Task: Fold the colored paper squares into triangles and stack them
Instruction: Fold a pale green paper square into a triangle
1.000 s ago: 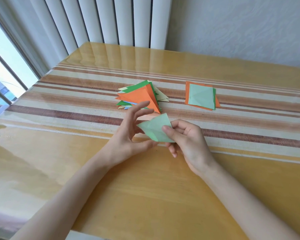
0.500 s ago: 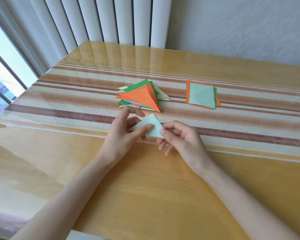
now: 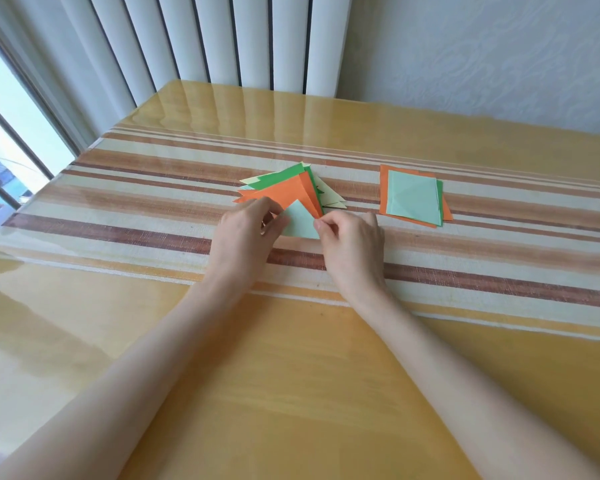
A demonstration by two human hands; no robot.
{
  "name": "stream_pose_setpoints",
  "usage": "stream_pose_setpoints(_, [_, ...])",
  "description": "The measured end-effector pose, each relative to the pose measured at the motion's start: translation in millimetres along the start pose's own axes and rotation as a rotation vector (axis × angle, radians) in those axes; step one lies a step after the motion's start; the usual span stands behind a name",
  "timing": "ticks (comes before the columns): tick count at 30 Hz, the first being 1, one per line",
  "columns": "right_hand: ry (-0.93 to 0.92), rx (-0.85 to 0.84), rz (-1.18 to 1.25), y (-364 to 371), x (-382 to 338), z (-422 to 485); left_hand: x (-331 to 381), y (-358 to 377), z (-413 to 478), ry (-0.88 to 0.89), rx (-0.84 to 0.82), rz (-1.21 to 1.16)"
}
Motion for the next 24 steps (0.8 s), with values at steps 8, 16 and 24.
stream_pose_setpoints(8, [-0.155, 0.033, -0.408, 21.5, -18.7, 21.3, 11.3, 31.6, 20.0, 0.176, -0.098, 0.367])
stream_pose_setpoints(16, [-0.332, -0.562, -0.356, 47.7, -17.0, -4.5, -2.7, 56.5, 19.6, 0.216, -0.297, 0.351])
stream_pose_setpoints(24, [-0.249, -0.758, -0.327, 45.4, 12.9, -18.3, 6.1, 40.9, -16.4, 0.474, -0.322, 0.352])
Point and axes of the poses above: each hand's wrist, its own z-axis towards the middle knuckle, its own y-axis out of the palm, x = y × z, the point moved 10 cm from there along z, towards the middle knuckle, and after that the axes turned 13 degrees about z, right-handed, at the moved point
